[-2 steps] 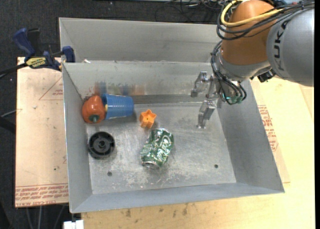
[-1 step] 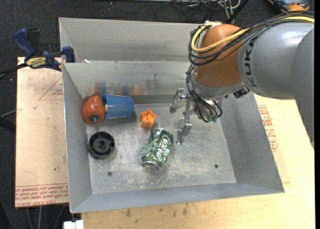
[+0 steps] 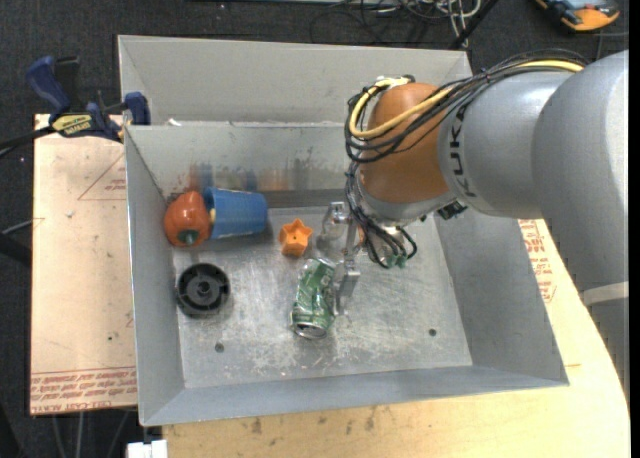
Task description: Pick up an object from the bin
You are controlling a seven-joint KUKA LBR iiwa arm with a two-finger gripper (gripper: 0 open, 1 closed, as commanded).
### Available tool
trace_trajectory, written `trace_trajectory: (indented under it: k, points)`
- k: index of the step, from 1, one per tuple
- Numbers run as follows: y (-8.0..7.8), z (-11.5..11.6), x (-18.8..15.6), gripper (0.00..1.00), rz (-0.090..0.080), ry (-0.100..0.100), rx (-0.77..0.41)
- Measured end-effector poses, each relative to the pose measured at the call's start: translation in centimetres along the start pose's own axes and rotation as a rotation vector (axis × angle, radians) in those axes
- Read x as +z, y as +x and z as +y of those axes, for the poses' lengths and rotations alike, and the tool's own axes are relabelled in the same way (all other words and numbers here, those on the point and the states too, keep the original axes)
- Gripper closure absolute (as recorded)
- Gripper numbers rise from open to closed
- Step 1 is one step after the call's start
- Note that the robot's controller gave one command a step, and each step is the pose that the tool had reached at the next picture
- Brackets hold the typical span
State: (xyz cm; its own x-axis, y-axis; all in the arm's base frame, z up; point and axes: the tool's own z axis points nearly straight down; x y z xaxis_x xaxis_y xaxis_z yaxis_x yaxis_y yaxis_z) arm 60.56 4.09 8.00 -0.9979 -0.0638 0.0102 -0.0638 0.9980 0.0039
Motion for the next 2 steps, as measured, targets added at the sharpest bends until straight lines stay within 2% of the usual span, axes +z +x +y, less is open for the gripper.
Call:
trace_trajectory:
  k: [1, 2]
  points:
    - [-0.24, -0.24, -0.91, 1.0, -0.011, 0.003, 0.0]
    - [-0.25, -0.24, -0.91, 1.0, -0.012, 0.003, 0.0]
